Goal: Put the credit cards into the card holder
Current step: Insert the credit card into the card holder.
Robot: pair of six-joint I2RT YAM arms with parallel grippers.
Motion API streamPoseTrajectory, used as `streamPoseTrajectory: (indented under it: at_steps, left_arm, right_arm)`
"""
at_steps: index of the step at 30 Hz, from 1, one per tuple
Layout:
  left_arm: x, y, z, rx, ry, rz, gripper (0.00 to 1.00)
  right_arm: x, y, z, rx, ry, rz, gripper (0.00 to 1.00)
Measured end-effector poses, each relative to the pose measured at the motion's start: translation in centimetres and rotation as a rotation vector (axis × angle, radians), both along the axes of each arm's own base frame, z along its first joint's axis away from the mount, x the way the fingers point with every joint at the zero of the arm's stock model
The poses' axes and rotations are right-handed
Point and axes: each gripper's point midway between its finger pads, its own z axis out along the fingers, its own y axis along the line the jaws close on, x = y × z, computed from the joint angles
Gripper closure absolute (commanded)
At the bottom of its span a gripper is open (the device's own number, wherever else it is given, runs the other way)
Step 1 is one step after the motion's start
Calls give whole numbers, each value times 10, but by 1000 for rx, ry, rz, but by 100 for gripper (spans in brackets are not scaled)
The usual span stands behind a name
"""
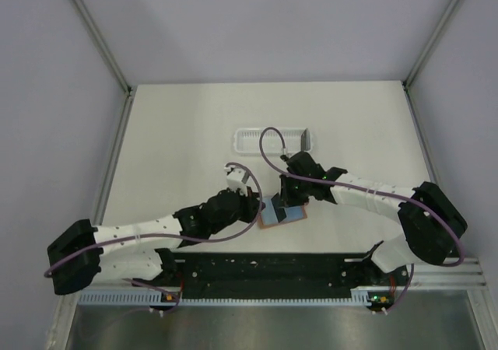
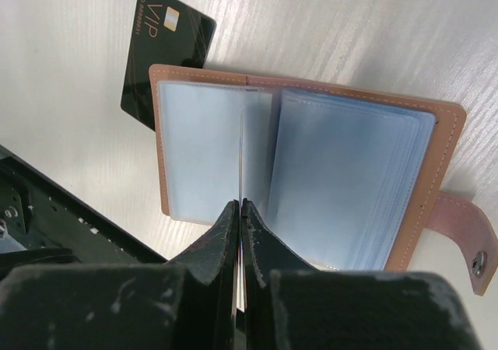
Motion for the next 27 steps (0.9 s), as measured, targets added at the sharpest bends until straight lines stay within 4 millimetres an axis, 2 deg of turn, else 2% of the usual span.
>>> streamPoseTrajectory:
  at_steps: [3, 6, 9, 11, 16, 27]
  left_arm:
    - [7, -12, -7, 33, 0, -5, 100]
    - [10, -18, -34, 107, 32, -10, 100]
    - [9, -15, -66, 188, 77, -12, 100]
    - [8, -13, -77, 215, 92, -12, 100]
    - [8, -14, -83, 219, 98, -10, 100]
    - [5, -11, -94, 209, 113, 2, 100]
  right_arm:
    - [0, 2, 1, 12, -1, 3, 100]
    - [0, 4, 3, 22, -1, 2, 100]
    - [0, 5, 7, 32, -7, 3, 100]
    - [1, 5, 10, 39, -15, 3, 100]
    - [1, 5, 15, 47, -30, 6, 100]
    - [7, 1, 12, 36, -73, 41, 100]
